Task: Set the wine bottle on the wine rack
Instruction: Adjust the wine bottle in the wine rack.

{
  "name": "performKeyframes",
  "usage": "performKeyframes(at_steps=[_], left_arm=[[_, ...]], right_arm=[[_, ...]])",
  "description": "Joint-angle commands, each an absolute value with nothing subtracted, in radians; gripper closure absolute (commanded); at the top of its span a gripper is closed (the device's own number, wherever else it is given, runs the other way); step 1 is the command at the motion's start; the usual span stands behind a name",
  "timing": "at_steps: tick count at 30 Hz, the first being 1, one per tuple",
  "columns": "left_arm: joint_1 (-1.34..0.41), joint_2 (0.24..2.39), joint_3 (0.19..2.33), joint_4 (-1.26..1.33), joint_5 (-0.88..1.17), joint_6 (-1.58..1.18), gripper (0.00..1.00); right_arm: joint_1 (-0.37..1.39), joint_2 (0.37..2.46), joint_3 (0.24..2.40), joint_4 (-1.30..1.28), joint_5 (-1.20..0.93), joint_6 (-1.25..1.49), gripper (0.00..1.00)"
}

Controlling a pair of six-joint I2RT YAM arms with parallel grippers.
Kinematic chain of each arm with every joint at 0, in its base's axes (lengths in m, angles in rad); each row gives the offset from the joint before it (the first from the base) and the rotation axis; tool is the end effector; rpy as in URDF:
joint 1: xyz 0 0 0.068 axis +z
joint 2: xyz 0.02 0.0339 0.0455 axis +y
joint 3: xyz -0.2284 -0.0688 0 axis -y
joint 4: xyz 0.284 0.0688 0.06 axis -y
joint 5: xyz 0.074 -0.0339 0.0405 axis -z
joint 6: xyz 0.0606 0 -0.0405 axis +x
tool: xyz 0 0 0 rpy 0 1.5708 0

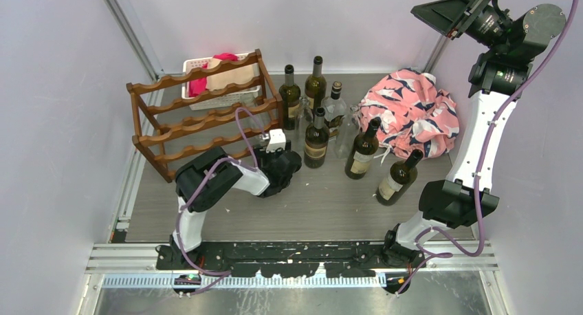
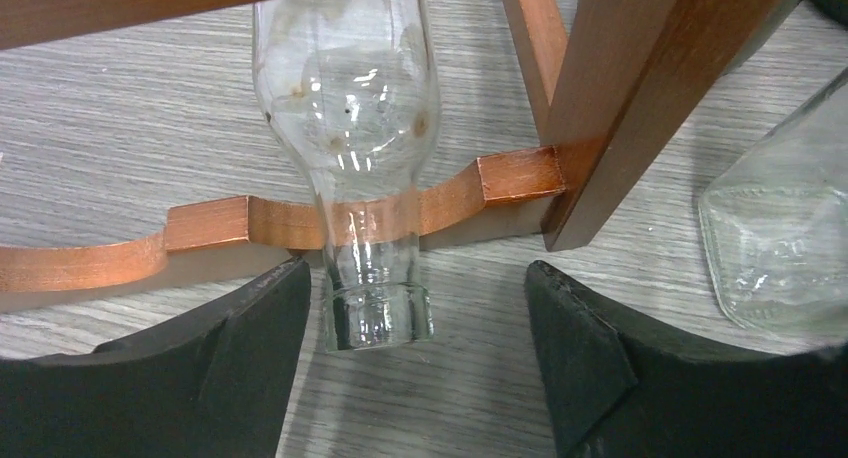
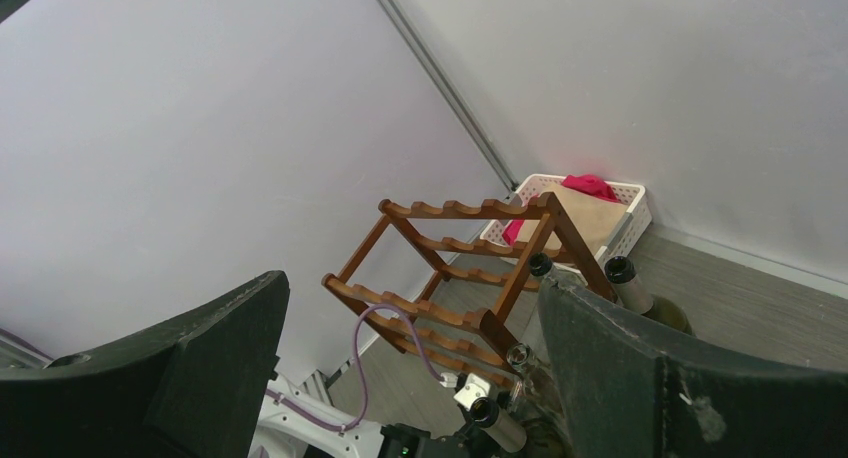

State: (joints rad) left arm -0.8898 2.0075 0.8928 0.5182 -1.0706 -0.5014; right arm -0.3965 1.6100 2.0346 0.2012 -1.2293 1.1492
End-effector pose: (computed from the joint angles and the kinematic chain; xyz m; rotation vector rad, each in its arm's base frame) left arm 0.2811 -0.2624 0.0340 -0.2033 1.8373 0.2042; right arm 0.3352 -0.0784 0.5686 -0.2525 1.4602 1.1954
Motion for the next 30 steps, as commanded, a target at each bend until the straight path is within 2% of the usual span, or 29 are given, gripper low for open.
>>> performKeyframes(at_steps=[1, 6, 22, 30], left_arm=[[-0.869, 1.96, 0.867, 0.458, -1.039, -0.52, 0.19], [-0.898, 1.907, 0.859, 0.355, -1.018, -0.561, 0.15], [-0.988, 1.664, 0.847, -0.043, -0.856, -0.687, 0.14], [-1.006, 1.461, 0.851, -0.23, -0.653, -0.673, 0.17]], right_arm=[[-0.394, 1.585, 2.07, 0.23, -1.229, 1.143, 0.0], [-0.394, 1.583, 2.069, 0.23, -1.229, 1.143, 0.0], [-0.394, 1.57, 2.069, 0.232, -1.23, 1.143, 0.0], [-0.397, 1.561, 2.067, 0.233, -1.229, 1.143, 0.0]])
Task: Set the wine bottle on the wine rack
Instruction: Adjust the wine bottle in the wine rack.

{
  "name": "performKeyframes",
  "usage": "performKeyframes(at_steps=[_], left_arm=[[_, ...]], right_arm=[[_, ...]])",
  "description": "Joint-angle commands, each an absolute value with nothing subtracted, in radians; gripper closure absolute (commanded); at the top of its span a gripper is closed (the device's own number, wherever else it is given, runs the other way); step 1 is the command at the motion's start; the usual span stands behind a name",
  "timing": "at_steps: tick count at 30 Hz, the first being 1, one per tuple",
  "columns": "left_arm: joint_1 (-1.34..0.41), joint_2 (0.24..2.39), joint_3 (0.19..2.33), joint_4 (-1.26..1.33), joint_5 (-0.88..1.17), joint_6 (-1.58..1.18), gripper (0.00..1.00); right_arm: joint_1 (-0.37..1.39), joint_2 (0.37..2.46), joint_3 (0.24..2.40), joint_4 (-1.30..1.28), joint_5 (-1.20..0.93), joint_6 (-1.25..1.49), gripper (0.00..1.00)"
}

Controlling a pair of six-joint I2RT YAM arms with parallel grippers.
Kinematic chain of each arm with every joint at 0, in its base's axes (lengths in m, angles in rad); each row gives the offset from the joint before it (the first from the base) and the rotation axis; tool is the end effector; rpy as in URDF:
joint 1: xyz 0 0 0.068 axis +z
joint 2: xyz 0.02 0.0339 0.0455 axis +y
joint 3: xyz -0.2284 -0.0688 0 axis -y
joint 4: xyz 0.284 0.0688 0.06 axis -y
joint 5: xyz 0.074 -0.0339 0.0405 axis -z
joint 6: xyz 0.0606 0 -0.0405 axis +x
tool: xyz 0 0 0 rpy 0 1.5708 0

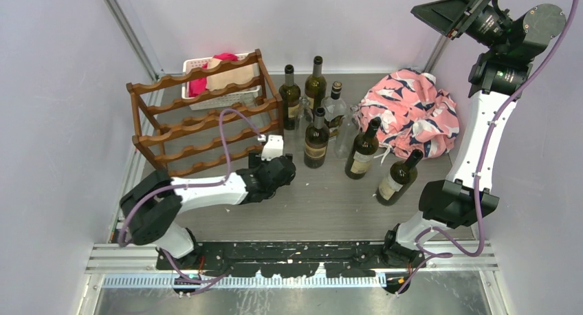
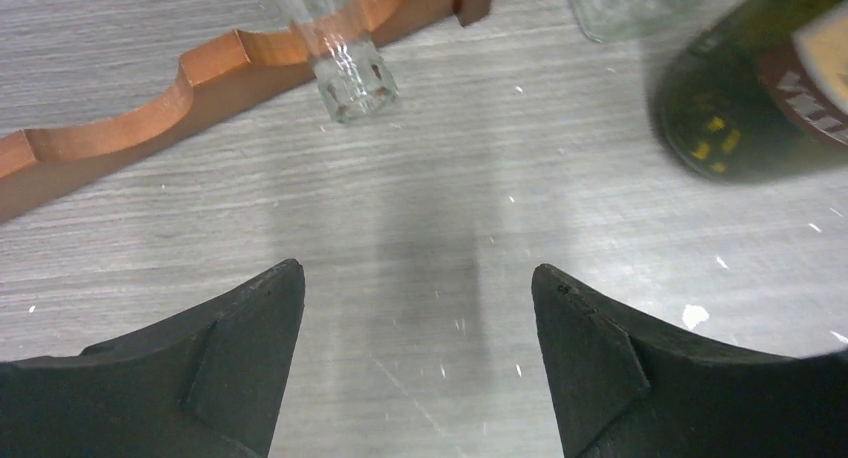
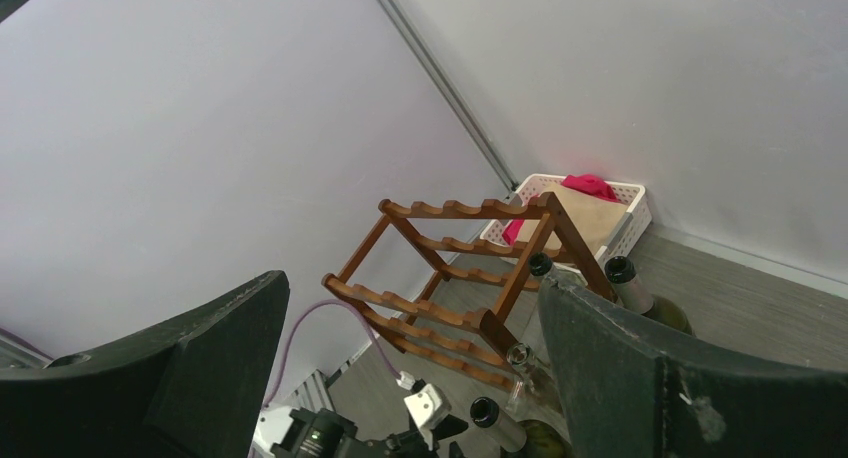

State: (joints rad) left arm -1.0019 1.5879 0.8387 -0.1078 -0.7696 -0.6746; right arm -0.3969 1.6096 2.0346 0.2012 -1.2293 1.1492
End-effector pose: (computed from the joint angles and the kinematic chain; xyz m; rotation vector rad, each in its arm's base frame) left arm 0.2239 -0.2719 0.1035 0.0295 2.1445 -0.0135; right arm 0.3350 -0.0785 0.5688 -0.2525 1.4599 1.1949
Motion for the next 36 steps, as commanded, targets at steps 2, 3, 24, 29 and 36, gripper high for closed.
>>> performKeyframes(at_steps=[2, 3, 24, 29, 36], left_arm=[[-1.008, 1.381, 0.869, -0.267, -0.58, -0.635, 0.19], [-1.008, 1.336, 0.878, -0.282, -0.55, -0.616, 0.2], [-0.928, 1.146, 1.172, -0.565, -0.319, -0.441, 0.99], [-0.927, 1.23, 0.921, -0.251, -0.14, -0.24, 1.0], [-0.905, 1.471, 0.854, -0.028, -0.185, 0.076, 1.0]], right_arm=[[-0.397, 1.56, 2.066, 0.235, -1.23, 1.144, 0.0], [-0.397, 1.558, 2.066, 0.235, -1.229, 1.144, 0.0], [-0.399, 1.537, 2.061, 0.239, -1.226, 1.143, 0.0], [-0.4, 1.541, 2.059, 0.239, -1.227, 1.142, 0.0], [-0.4, 1.542, 2.057, 0.242, -1.227, 1.14, 0.0]])
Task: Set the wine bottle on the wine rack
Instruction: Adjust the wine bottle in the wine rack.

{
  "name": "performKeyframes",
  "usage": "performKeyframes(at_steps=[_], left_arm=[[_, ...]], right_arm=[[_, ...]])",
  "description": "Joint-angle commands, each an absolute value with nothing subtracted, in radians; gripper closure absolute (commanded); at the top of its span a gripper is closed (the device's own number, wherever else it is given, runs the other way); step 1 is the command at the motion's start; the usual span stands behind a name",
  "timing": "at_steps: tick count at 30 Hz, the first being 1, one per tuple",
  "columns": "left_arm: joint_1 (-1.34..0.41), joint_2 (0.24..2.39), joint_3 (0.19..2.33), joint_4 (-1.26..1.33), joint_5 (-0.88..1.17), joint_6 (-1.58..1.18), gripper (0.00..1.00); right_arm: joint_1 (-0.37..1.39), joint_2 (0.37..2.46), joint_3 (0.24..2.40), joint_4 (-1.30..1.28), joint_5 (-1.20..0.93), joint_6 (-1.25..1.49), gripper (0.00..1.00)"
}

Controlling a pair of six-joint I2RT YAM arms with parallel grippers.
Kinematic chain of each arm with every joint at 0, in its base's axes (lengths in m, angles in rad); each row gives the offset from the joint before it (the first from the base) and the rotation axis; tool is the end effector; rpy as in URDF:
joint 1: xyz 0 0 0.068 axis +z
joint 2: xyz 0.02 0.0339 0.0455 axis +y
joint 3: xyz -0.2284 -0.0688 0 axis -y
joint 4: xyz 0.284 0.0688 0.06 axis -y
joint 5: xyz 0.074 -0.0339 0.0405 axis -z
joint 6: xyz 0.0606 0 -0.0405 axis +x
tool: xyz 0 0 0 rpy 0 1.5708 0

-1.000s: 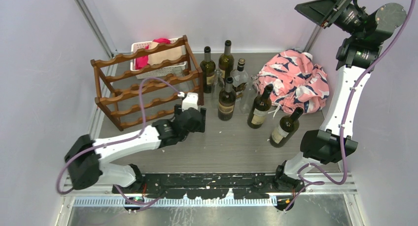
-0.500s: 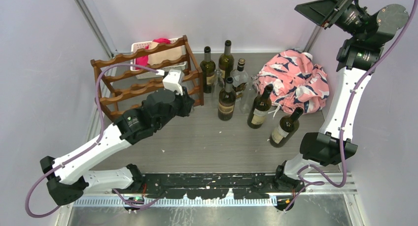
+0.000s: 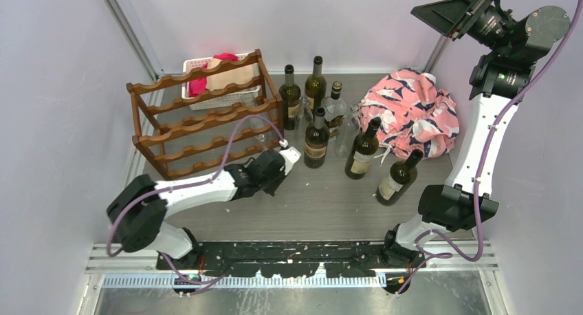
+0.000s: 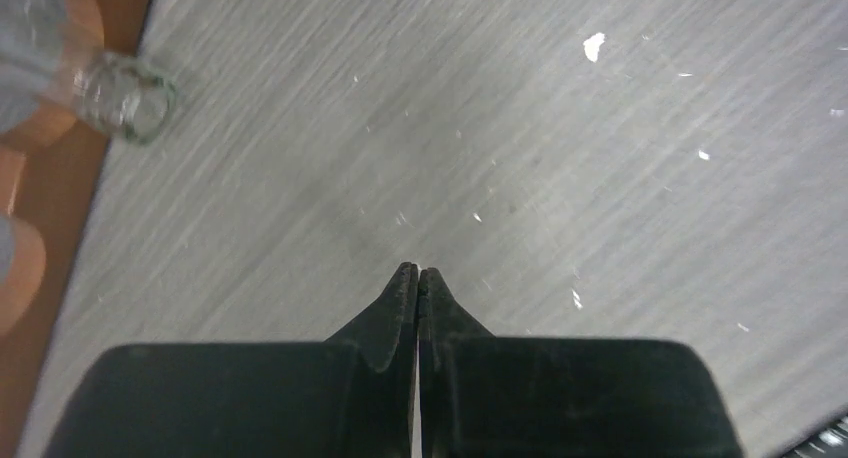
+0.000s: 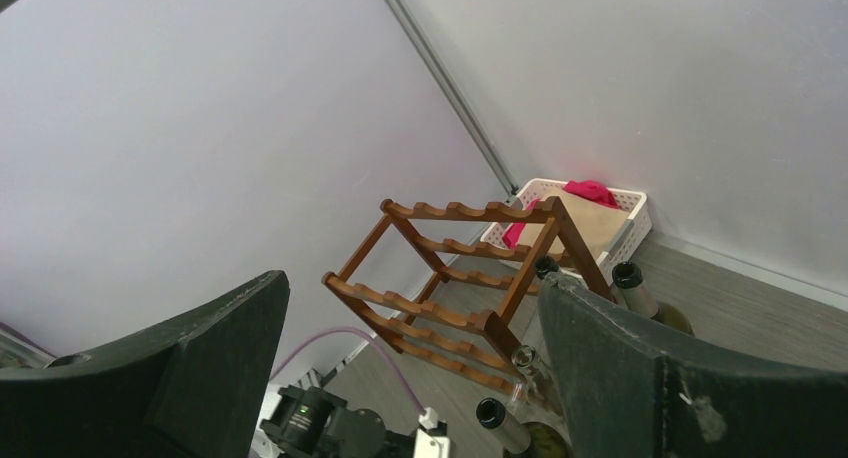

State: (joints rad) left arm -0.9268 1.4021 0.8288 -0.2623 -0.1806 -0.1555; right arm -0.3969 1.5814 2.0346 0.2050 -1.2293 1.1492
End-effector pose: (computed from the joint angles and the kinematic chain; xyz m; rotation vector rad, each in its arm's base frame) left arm 0.2143 -0.2673 0.1359 0.8277 2.2620 -0.2907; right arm 0.3228 -0.0734 0.5779 -0.2775 1.4420 1.1779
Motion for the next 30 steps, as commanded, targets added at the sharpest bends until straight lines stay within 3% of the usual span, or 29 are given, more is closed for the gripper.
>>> performKeyframes(at_steps=[1, 10, 30], left_arm=[[-0.893, 1.505, 0.853, 0.009, -0.193, 0.108, 1.0], [-0.83, 1.73, 0.904, 0.139, -0.274, 0.264, 1.0], [-0.741, 1.776, 0.94, 0.189, -0.344, 0.225, 1.0]], right_arm=[[-0.4, 1.542, 2.057, 0.244, -1.228, 1.141, 0.0], [-0.405, 1.545, 2.057, 0.247, -1.232, 1.144, 0.0], [-0.407, 1.549, 2.051, 0.268, -1.232, 1.159, 0.0]])
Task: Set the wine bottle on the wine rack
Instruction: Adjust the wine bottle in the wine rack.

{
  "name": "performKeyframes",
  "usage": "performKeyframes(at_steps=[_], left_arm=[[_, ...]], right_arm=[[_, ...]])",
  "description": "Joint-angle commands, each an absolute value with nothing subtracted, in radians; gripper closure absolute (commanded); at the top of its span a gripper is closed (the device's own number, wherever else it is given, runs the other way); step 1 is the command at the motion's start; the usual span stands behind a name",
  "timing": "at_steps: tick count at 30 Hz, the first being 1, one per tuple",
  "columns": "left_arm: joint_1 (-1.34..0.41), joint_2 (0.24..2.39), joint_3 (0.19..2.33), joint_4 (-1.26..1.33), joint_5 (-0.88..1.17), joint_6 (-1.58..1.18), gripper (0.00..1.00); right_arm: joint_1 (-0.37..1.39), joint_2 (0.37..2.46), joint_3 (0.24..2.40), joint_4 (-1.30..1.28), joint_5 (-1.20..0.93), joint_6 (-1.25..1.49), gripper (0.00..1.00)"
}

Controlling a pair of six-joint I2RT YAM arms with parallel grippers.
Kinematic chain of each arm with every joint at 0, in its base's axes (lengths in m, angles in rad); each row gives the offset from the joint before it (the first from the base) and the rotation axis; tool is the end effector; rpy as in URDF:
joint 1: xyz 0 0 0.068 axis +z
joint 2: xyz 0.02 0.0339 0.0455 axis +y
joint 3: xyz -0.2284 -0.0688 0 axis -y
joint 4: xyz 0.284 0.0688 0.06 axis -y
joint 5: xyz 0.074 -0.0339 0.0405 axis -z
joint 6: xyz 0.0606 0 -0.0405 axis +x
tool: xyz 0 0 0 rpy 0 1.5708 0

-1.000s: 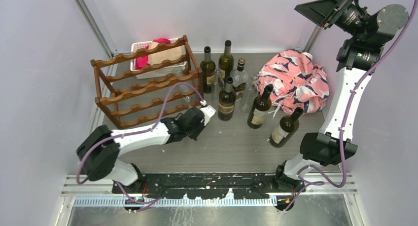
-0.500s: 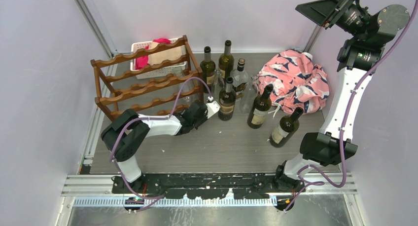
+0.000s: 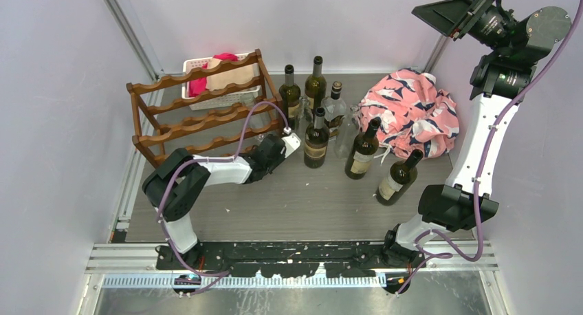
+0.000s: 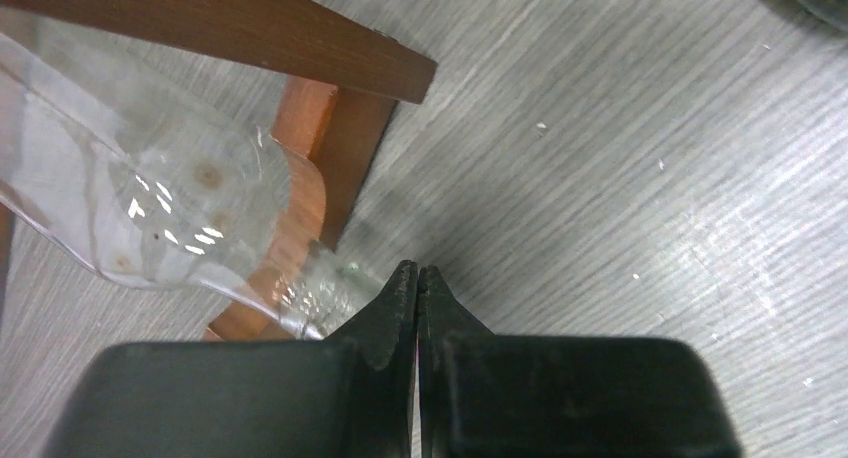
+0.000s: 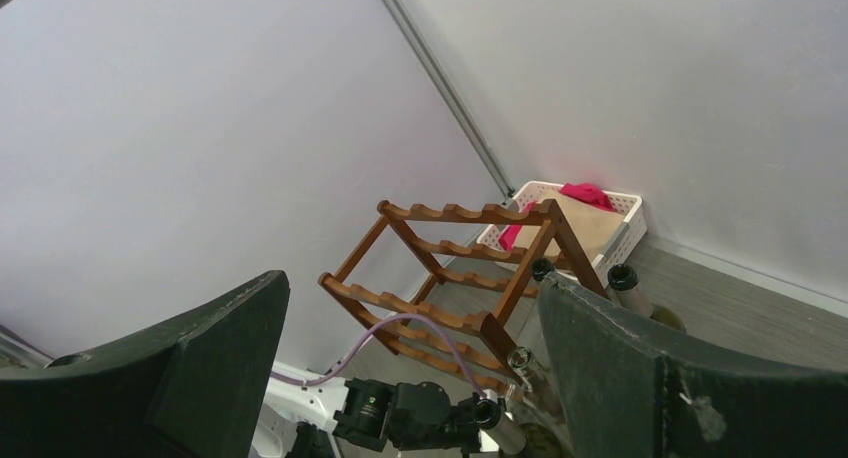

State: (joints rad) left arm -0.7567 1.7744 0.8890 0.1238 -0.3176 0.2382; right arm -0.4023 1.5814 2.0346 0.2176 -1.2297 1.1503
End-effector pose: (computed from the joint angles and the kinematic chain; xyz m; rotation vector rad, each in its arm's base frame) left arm 0.2948 -0.2524 0.0645 0.9516 2.0806 0.1028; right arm 0.3217 -0.0748 0.5788 -0.2829 1.4355 1.1678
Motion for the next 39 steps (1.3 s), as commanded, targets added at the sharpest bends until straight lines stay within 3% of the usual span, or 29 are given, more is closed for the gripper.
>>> performKeyframes(at_steps=[1, 8, 17, 25, 29, 32, 37, 39], left_arm=[[-0.74, 1.777, 0.943, 0.188, -0.347, 0.226, 0.98], [-0.737, 1.749, 0.94, 0.149, -0.315, 0.194, 0.93], [-0.739, 1.614, 0.856, 0.036, -0.086, 0.036, 0.82], [-0.739, 1.351, 0.802, -0.108, 0.129, -0.106, 0.75], [-0.739, 1.212, 0.844, -0.21, 0.22, -0.102, 0.73], [-0.738, 1.123, 0.908, -0.285, 0.264, -0.092, 0.59], [-0.731, 0.975, 1.037, -0.334, 0.194, -0.119, 0.09], [-0.708, 0.945, 1.082, -0.333, 0.207, -0.134, 0.04]], right_arm=[[-0.408, 1.549, 2.051, 0.269, -1.232, 1.159, 0.0], [-0.407, 1.551, 2.05, 0.277, -1.232, 1.164, 0.0], [-0.407, 1.549, 2.051, 0.284, -1.235, 1.168, 0.0], [-0.373, 1.555, 2.094, 0.269, -1.266, 1.168, 0.0], [-0.32, 1.566, 2.192, 0.1, -1.31, 1.058, 0.0], [-0.312, 1.565, 2.265, -0.03, -1.342, 0.966, 0.0], [-0.315, 1.559, 2.275, -0.082, -1.356, 0.979, 0.0], [-0.322, 1.55, 2.262, -0.2, -1.301, 0.883, 0.0]])
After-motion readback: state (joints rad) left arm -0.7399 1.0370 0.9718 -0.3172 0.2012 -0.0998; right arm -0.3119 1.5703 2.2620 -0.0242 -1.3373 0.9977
